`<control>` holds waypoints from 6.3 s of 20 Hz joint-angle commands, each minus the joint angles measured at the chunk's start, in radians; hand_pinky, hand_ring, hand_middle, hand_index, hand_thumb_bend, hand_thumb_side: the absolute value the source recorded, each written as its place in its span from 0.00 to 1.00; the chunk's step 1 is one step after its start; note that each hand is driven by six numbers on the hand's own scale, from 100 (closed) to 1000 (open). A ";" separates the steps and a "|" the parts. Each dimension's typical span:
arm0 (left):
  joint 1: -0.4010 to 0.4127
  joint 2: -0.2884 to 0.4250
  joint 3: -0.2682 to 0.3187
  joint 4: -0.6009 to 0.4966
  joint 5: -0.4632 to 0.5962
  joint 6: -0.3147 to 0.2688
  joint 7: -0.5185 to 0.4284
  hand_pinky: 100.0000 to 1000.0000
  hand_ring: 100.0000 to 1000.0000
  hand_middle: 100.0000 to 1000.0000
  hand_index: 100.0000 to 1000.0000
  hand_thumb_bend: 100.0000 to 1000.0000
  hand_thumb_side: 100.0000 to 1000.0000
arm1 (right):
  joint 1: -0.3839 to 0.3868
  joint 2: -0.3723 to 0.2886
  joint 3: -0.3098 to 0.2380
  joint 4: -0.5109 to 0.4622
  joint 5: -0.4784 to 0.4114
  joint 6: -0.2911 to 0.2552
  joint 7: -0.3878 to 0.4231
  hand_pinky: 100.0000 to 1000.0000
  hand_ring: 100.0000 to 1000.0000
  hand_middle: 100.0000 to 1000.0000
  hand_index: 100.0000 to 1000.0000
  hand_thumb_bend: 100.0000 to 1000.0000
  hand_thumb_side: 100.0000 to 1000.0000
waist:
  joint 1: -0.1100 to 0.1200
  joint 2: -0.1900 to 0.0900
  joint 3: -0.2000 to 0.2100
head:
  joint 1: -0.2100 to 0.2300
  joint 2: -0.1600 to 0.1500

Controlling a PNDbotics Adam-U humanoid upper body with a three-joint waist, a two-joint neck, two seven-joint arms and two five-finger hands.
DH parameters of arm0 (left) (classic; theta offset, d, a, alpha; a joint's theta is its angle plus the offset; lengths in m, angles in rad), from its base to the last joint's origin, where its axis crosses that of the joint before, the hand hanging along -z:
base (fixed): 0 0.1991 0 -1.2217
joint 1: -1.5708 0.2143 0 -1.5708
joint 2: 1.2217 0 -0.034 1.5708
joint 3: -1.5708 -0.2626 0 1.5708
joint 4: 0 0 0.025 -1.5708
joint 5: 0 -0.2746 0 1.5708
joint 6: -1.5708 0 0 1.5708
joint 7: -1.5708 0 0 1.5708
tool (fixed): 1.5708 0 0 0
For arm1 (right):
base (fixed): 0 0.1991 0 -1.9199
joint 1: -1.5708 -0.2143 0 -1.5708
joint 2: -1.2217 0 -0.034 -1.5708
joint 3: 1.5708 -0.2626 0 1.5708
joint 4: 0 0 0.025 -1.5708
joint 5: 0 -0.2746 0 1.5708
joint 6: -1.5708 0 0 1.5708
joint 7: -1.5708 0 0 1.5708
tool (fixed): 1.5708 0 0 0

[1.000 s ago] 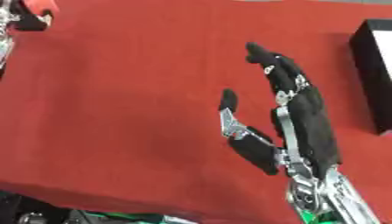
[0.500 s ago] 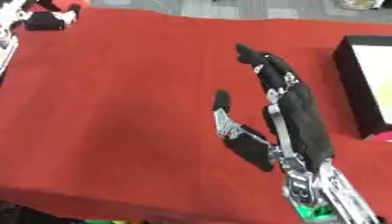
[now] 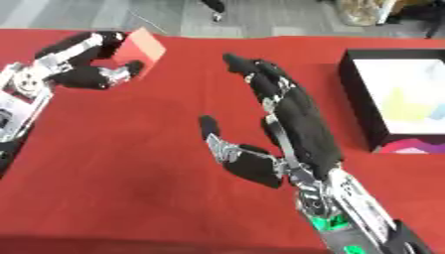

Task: Pick up the objects with one hand, pass them to the other hand, and then place them into the box on the other side of the table.

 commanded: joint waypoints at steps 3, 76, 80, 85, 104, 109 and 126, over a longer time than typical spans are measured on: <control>-0.019 -0.051 -0.046 -0.049 0.099 0.037 -0.077 0.74 0.45 0.38 0.53 0.00 0.62 | -0.028 -0.016 -0.008 -0.021 0.012 -0.034 -0.013 0.70 0.85 0.75 0.93 0.34 0.39 | 0.003 -0.020 -0.005 | -0.012 -0.003; 0.087 -0.121 0.141 -0.153 0.253 0.056 0.039 0.78 0.57 0.53 0.65 0.00 0.70 | -0.032 -0.245 -0.231 -0.021 0.120 0.101 -0.363 0.51 0.59 0.46 0.59 0.00 0.13 | -0.011 -0.020 0.018 | -0.192 -0.003; 0.148 -0.108 0.250 -0.167 0.269 0.045 0.151 0.79 0.57 0.53 0.66 0.00 0.70 | 0.030 -0.347 -0.302 -0.021 0.014 0.271 -0.383 0.43 0.59 0.44 0.59 0.00 0.11 | -0.005 -0.014 0.034 | -0.260 -0.003; 0.202 -0.112 0.336 -0.232 0.261 0.025 0.229 0.79 0.58 0.54 0.66 0.00 0.68 | 0.060 -0.438 -0.370 0.077 -0.248 0.550 -0.476 0.36 0.60 0.42 0.59 0.00 0.08 | 0.003 -0.011 0.067 | -0.332 -0.003; 0.295 -0.193 0.418 -0.424 0.245 -0.010 0.299 0.79 0.59 0.55 0.68 0.00 0.68 | -0.153 -0.521 -0.362 0.909 -0.800 0.468 -0.586 0.63 0.89 0.81 0.94 0.35 0.55 | 0.006 -0.014 0.179 | -0.459 -0.003; 0.302 -0.203 0.423 -0.426 0.232 -0.005 0.303 0.79 0.58 0.55 0.68 0.00 0.68 | -0.097 -0.549 -0.391 0.739 -0.764 0.464 -0.650 0.61 0.89 0.81 0.94 0.30 0.52 | 0.002 -0.016 0.175 | -0.437 -0.003; 0.354 -0.287 0.408 -0.436 0.046 -0.099 0.472 0.81 0.71 0.69 0.77 0.00 0.80 | 0.266 -0.167 -0.416 -0.021 -0.229 0.270 -0.569 0.60 0.86 0.77 0.93 0.03 0.47 | 0.002 -0.036 0.115 | -0.038 -0.003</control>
